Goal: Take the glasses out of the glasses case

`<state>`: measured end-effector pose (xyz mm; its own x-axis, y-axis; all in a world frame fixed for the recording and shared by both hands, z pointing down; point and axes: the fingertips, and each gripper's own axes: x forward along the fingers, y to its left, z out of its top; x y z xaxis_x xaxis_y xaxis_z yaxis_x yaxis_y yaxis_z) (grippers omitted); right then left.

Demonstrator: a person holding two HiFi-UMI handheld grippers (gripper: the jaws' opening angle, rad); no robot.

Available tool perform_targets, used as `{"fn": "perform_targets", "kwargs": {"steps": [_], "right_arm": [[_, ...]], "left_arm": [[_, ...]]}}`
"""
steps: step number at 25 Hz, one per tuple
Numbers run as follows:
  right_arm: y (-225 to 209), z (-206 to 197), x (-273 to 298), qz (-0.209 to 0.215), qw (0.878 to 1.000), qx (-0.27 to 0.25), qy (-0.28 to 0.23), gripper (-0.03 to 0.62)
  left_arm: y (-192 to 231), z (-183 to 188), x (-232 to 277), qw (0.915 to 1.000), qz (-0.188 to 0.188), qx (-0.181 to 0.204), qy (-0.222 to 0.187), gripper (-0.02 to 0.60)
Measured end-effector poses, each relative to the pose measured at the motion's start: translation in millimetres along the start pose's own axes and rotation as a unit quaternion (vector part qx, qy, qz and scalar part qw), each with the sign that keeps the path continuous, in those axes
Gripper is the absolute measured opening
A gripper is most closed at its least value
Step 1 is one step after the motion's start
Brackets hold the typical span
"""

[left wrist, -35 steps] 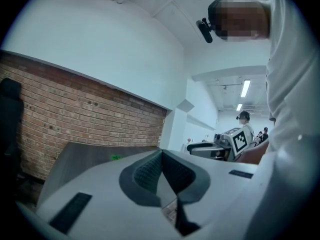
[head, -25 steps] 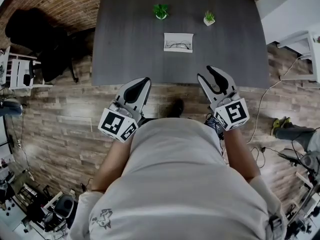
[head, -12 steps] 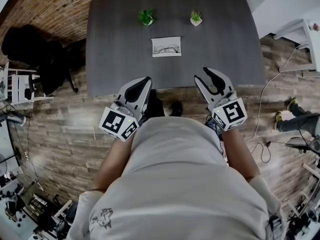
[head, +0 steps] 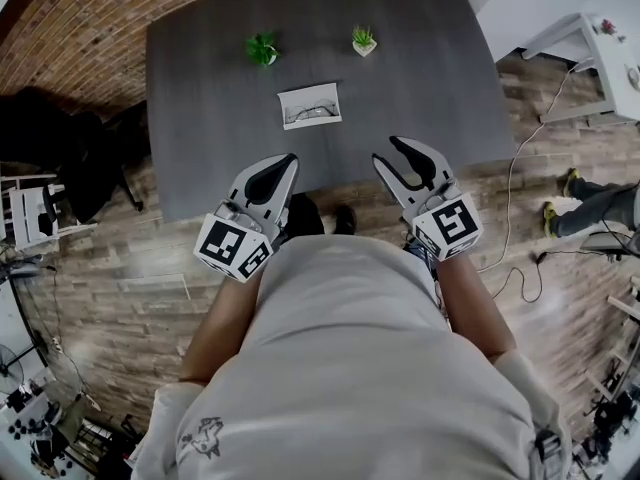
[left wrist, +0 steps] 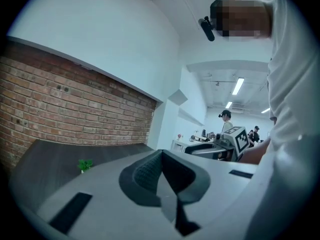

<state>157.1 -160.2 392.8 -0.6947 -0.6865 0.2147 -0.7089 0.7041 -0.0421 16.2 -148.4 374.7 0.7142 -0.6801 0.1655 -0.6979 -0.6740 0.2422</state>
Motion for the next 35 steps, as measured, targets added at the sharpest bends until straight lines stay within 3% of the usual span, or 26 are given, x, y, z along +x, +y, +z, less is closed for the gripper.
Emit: {"fn": "perform_targets", "kwargs": {"steps": [10, 20, 24, 29, 35], "right_arm": [[-1, -10, 66, 0.030, 0.999, 0.010, 0.042, 0.164], [4, -37, 142, 0.087, 0.989, -0.019, 0.115, 0.152], [5, -62, 171, 0.112, 0.980, -0.051, 0.157, 0.140], [7, -109, 201, 0.150, 0.957, -0.095, 0.232, 0.133], [-3, -146, 216, 0.166, 0.940, -0.126, 0.271, 0.110]], "left_arm": [[52, -6, 8, 0.9995, -0.012, -0.018, 0.021, 0.011], [109, -11, 17, 0.9985, -0.017, -0.039, 0.035, 0.011], [126, -27, 26, 0.9970, -0.025, -0.044, 0.059, 0.011], [144, -54, 37, 0.9933, -0.039, -0.050, 0.097, 0.011], [157, -74, 47, 0.9893, -0.046, -0.060, 0.124, 0.011]]}}
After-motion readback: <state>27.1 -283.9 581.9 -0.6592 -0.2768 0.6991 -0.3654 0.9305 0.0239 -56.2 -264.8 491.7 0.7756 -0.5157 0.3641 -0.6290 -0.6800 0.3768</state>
